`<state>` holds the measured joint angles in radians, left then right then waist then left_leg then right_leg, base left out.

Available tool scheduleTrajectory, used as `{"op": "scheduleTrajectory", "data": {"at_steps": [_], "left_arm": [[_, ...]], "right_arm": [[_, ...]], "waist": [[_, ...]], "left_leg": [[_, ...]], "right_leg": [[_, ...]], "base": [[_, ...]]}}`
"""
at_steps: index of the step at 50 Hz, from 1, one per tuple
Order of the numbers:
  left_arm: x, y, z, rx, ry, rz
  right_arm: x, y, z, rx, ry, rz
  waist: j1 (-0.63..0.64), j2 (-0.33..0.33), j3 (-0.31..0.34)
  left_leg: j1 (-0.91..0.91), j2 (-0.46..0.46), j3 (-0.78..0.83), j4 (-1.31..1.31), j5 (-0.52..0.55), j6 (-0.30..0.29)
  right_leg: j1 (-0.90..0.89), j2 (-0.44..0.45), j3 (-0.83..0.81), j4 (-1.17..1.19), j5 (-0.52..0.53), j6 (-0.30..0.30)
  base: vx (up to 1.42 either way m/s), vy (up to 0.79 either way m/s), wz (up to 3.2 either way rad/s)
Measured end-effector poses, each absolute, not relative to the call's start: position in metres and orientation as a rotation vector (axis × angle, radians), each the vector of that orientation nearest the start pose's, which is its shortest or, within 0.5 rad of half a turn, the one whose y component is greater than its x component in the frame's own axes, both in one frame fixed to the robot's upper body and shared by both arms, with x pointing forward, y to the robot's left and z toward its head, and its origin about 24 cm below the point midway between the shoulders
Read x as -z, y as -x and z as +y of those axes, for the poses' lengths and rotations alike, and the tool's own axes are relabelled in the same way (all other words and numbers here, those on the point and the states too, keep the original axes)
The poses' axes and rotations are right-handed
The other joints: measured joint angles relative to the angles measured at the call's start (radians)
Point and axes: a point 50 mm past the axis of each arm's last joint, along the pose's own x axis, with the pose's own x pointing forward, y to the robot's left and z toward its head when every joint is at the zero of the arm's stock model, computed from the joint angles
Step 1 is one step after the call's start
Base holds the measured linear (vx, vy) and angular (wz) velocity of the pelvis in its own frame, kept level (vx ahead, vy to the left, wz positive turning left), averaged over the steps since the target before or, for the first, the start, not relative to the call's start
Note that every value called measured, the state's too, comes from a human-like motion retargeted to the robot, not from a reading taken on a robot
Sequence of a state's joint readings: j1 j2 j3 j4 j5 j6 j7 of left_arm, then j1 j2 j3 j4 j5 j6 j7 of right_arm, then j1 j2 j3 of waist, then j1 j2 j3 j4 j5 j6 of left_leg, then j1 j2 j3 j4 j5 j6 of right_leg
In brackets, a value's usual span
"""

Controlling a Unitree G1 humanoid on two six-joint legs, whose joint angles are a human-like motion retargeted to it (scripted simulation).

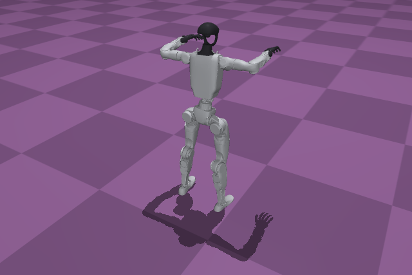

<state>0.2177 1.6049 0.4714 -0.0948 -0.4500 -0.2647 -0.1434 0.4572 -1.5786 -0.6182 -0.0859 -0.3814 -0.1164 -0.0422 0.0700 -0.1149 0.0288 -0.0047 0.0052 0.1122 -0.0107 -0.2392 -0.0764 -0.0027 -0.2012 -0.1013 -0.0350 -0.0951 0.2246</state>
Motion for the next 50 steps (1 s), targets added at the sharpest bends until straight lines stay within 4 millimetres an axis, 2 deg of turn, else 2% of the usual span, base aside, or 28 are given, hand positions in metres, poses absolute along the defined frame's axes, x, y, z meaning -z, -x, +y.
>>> {"op": "scheduleTrajectory", "data": {"at_steps": [22, 50], "left_arm": [[-0.316, -0.225, 0.311, 0.150, -1.243, -0.328], [-0.326, -0.216, 0.315, 0.128, -1.258, -0.328]], "right_arm": [[-0.300, -0.222, -0.326, 0.056, 2.029, -0.186], [-0.316, -0.212, -0.325, 0.085, 2.051, -0.196]], "waist": [[-0.015, 0.002, 0.002], [-0.019, 0.013, -0.016]], "left_leg": [[0.006, 0.019, 0.007, 0.002, -0.005, 0.002], [0.031, 0.021, 0.014, 0.009, -0.030, 0.001]], "right_leg": [[0.008, 0.019, -0.002, -0.008, -0.018, 0.001], [0.030, 0.020, 0.004, -0.003, -0.034, -0.011]], "base": [[0.01, -0.03, 0.01], [0.00, 0.00, 0.00]]}}
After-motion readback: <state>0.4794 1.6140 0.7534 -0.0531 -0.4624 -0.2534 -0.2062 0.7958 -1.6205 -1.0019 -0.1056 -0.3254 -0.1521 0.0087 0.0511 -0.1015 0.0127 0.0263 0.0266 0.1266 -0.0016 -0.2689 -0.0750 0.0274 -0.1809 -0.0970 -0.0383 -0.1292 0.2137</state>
